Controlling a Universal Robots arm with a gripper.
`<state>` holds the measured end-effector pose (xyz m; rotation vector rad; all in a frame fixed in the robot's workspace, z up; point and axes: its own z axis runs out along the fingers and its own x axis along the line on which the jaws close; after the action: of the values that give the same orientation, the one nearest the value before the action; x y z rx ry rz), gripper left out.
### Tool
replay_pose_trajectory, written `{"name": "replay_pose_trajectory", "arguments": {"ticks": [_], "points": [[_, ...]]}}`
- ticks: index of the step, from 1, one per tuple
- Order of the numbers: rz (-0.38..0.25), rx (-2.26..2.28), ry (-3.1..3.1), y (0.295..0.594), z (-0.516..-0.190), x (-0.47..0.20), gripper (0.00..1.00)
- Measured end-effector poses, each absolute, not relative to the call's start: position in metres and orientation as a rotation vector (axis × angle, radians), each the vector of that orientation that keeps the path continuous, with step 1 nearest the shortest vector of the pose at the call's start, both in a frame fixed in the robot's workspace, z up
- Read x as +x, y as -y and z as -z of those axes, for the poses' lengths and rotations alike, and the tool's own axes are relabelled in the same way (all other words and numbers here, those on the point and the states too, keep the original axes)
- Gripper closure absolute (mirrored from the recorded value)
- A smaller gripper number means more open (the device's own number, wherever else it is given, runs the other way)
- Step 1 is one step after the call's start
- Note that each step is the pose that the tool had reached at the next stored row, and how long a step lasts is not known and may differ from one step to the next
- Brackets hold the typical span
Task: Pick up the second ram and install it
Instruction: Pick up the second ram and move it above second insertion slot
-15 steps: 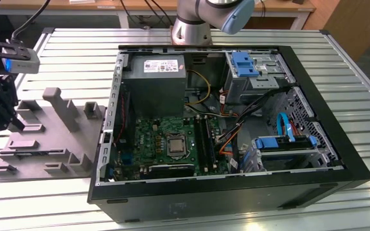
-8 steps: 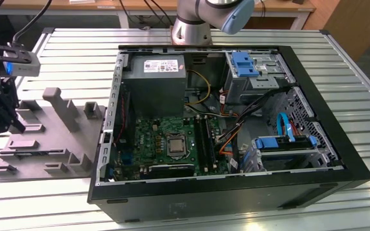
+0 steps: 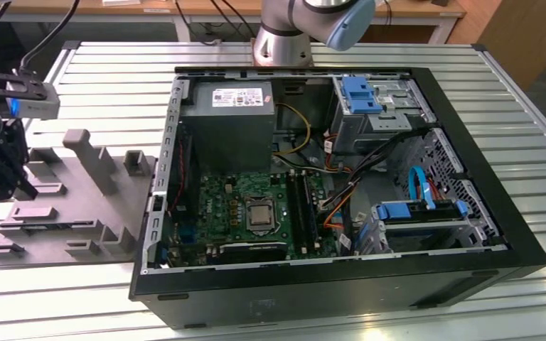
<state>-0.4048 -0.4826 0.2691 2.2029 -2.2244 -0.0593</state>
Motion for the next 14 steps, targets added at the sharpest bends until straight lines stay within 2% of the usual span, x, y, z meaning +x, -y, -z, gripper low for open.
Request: {"name": "replay_pose_trajectory", "arguments": {"ticks": [14], "points": [[0.059, 2.203, 2.224, 0.483, -0.251, -0.409, 0.89]]}}
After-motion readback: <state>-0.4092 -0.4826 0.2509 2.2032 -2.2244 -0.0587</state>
